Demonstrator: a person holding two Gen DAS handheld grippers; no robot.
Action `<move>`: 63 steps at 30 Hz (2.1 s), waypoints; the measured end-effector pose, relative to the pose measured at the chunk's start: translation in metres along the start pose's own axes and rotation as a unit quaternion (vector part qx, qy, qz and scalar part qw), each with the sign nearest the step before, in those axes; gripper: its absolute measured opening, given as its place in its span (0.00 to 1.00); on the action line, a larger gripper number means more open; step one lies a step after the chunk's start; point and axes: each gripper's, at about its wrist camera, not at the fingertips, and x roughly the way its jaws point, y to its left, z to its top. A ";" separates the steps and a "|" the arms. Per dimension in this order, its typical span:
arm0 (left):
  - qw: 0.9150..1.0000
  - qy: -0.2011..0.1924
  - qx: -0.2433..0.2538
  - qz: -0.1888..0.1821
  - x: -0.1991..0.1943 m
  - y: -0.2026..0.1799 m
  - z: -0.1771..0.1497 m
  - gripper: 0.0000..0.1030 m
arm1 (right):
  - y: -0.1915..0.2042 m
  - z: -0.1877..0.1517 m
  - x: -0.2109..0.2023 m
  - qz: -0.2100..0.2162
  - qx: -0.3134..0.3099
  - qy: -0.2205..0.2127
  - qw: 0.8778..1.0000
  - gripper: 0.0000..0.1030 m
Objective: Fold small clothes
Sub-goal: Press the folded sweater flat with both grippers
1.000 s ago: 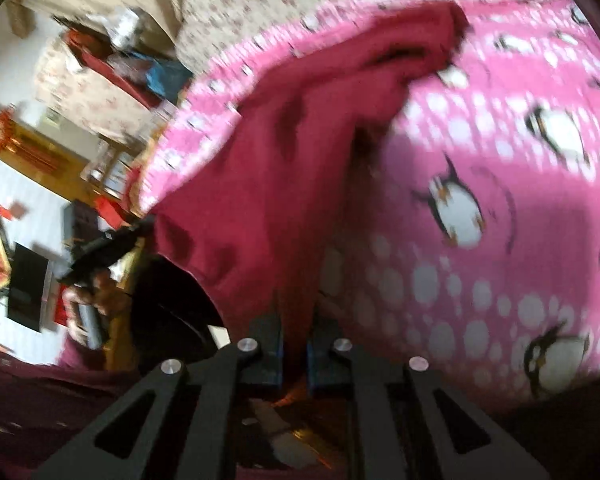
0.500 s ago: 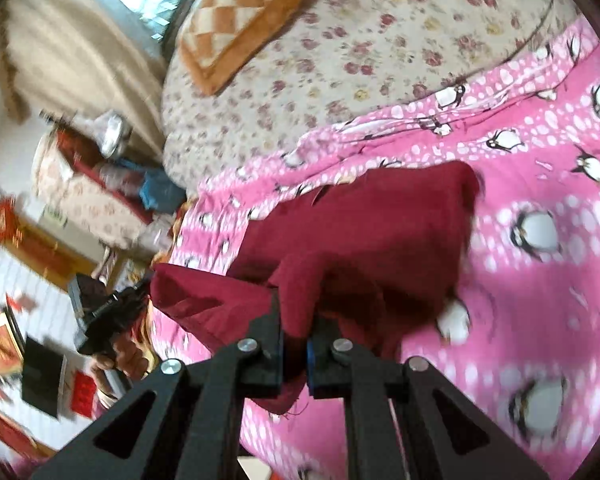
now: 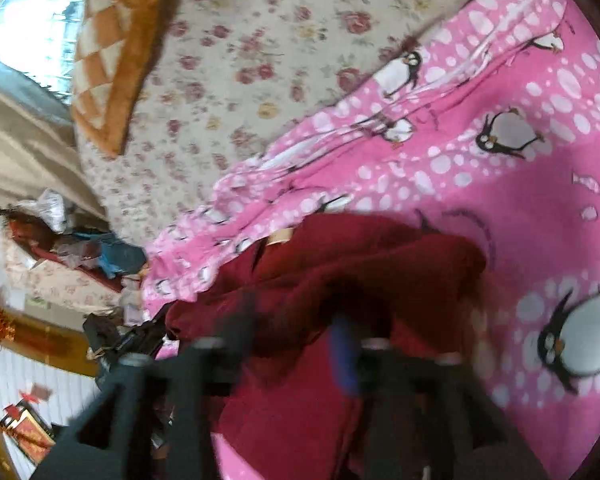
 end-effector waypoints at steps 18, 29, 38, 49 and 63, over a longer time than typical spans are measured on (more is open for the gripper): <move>0.999 0.009 0.030 -0.011 -0.066 0.014 -0.086 0.37 | 0.028 -0.132 -0.019 -0.093 -0.200 0.067 0.973 0.05; 0.998 0.029 0.006 -0.054 -0.065 0.036 -0.114 0.37 | 0.000 -0.149 -0.057 -0.089 -0.181 0.057 0.978 0.05; 0.995 0.029 0.077 -0.060 -0.067 0.020 -0.120 0.37 | 0.010 -0.157 -0.052 -0.084 -0.196 0.042 0.976 0.27; 0.990 0.068 0.123 -0.020 -0.066 0.020 -0.142 0.00 | 0.012 -0.155 -0.052 -0.085 -0.201 0.033 0.975 0.07; 0.990 -0.010 0.142 0.019 -0.105 -0.009 -0.117 0.13 | 0.031 -0.123 -0.097 -0.133 -0.227 -0.056 0.963 0.50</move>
